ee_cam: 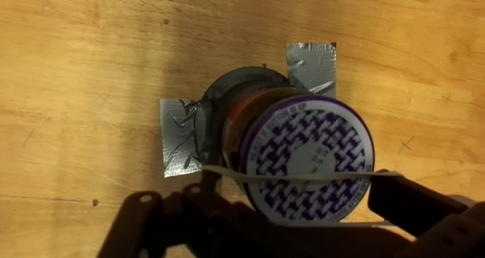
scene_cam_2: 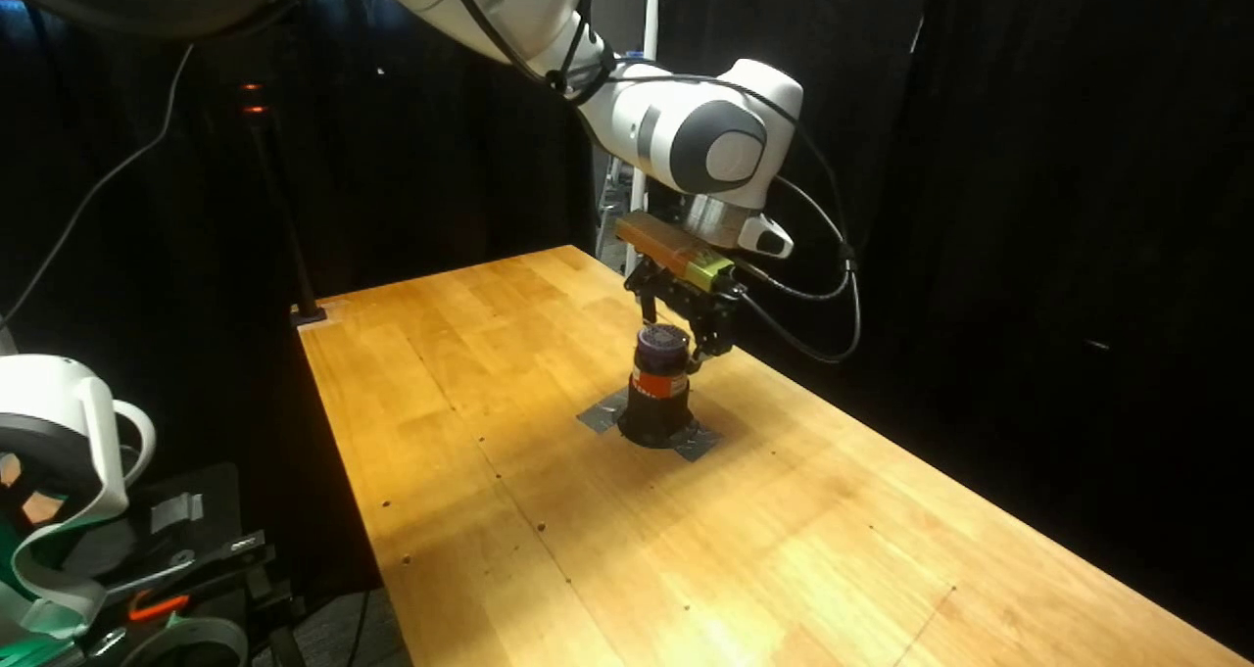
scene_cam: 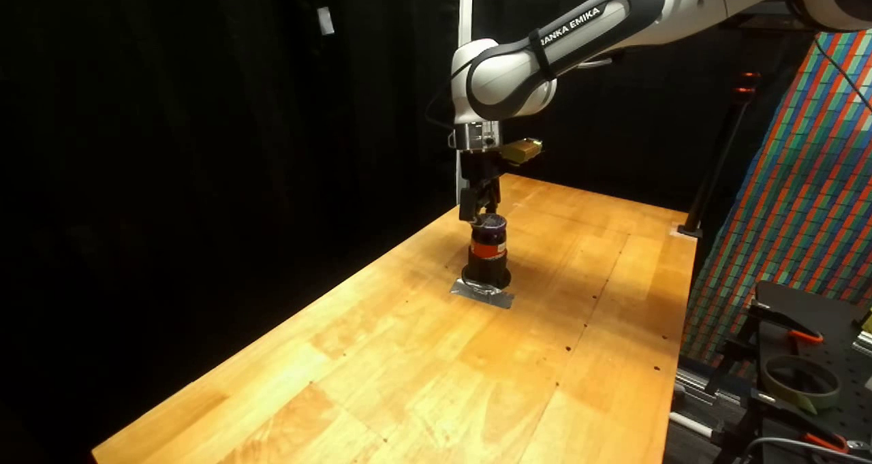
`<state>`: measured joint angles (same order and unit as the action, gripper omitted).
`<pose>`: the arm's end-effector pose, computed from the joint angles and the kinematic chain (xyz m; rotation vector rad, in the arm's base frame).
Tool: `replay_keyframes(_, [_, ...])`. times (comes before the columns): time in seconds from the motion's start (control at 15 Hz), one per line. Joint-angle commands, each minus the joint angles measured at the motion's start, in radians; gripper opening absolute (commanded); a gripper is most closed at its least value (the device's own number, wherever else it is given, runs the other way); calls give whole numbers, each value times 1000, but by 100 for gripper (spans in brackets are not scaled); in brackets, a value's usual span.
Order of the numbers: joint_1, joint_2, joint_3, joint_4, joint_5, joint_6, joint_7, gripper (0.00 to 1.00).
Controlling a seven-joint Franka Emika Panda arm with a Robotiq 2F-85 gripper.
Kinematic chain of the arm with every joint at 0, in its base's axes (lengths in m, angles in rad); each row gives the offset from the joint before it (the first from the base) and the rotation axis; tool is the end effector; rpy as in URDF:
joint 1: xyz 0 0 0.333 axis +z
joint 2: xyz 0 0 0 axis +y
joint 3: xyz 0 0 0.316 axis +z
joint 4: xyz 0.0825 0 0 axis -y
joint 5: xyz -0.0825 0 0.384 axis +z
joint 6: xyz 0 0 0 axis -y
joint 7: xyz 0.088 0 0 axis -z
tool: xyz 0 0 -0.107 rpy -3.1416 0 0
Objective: Put the rubber band on the cup
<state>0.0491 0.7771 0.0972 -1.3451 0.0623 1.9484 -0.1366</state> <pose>0.7129 0.0947 0.2512 -2.9850 -0.3493 0.2582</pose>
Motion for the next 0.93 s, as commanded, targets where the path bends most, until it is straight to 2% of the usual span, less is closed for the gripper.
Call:
replay_keyframes(0.0, [-9,8,11,2,28,12,-3,100])
replay_keyframes(0.53, [-5,7,3,-5,41,-27,49,100])
replay_keyframes(0.6, [-4,-3,0,-22,39,-14,54,100])
replay_keyframes(0.67, [-6,-10,-1,-41,44,51,62,100])
replay_keyframes(0.87, [-4,8,-2,-24,40,94,75,100])
